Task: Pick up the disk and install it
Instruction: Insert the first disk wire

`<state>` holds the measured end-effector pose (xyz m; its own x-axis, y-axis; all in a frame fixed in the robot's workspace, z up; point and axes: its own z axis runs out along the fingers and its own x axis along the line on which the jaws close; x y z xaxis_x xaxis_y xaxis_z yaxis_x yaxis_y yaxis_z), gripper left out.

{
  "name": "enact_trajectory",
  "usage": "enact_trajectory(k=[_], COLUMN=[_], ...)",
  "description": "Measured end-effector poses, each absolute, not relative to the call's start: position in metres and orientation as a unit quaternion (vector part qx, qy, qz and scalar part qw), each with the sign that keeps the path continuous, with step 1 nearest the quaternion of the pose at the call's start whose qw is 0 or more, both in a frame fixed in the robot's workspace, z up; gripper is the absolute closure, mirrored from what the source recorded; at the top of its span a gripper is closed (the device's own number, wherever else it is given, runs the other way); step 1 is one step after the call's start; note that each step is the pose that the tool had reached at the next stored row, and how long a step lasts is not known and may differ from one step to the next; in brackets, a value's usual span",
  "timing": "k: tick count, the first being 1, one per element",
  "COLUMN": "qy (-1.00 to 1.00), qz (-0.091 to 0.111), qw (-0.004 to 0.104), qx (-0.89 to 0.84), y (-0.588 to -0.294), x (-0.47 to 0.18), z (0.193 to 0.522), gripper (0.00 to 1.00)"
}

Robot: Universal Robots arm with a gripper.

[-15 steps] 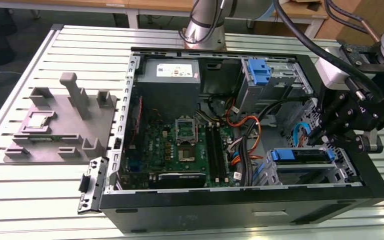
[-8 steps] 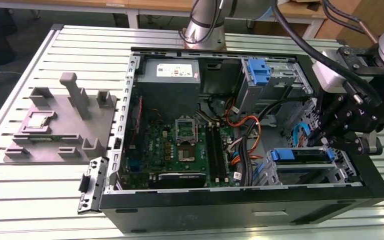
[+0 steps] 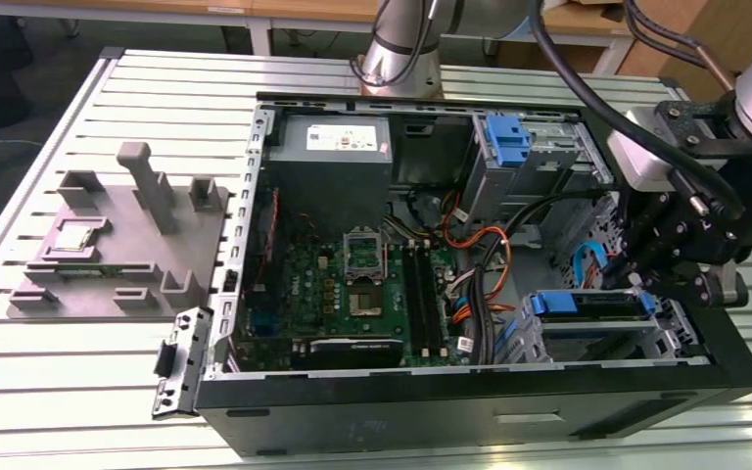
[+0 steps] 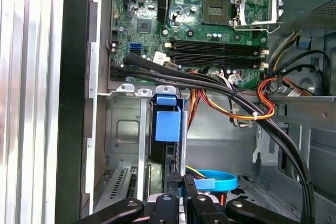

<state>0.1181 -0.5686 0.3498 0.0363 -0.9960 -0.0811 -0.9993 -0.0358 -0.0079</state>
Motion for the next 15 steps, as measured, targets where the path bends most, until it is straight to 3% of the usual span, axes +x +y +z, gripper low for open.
enact_trajectory(k=[15], qy=[0.675], qz=[0.021], qw=[0.042], qx=[-0.737], y=[-0.5705], x=[0.1123], z=[0.3462], gripper=[0.84])
